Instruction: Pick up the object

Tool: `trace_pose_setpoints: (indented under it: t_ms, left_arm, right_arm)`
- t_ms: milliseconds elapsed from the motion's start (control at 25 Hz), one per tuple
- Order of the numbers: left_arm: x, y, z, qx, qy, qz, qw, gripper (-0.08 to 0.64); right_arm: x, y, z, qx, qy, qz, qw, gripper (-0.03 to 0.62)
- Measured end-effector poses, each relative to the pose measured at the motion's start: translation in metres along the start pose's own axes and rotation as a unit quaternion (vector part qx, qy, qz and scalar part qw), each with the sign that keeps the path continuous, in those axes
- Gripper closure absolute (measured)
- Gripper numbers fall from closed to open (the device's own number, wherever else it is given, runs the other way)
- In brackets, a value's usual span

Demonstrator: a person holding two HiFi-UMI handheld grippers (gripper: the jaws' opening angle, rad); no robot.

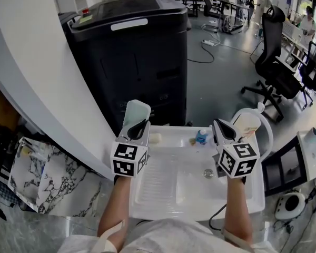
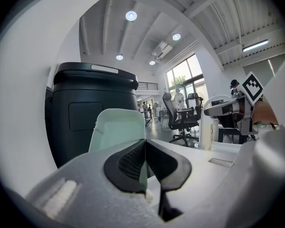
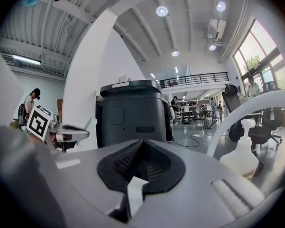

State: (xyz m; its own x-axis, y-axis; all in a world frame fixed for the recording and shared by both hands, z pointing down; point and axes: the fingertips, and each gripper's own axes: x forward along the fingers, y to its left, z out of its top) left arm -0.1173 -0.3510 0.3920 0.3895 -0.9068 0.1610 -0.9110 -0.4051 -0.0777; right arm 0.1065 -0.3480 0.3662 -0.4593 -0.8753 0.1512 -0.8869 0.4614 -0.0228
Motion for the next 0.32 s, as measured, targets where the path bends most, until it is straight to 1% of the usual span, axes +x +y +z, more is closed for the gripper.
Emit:
trace_pose_setpoints:
  t_ms: [320]
  left_arm:
    - [0.0002, 0.0018, -0.003, -0.005, -0.007, 0.001, 1.0, 0.551]
  right_arm:
    - [0.0053, 0.0101, 0.0017, -0.005, -0.006, 0.008, 1.0, 0.592]
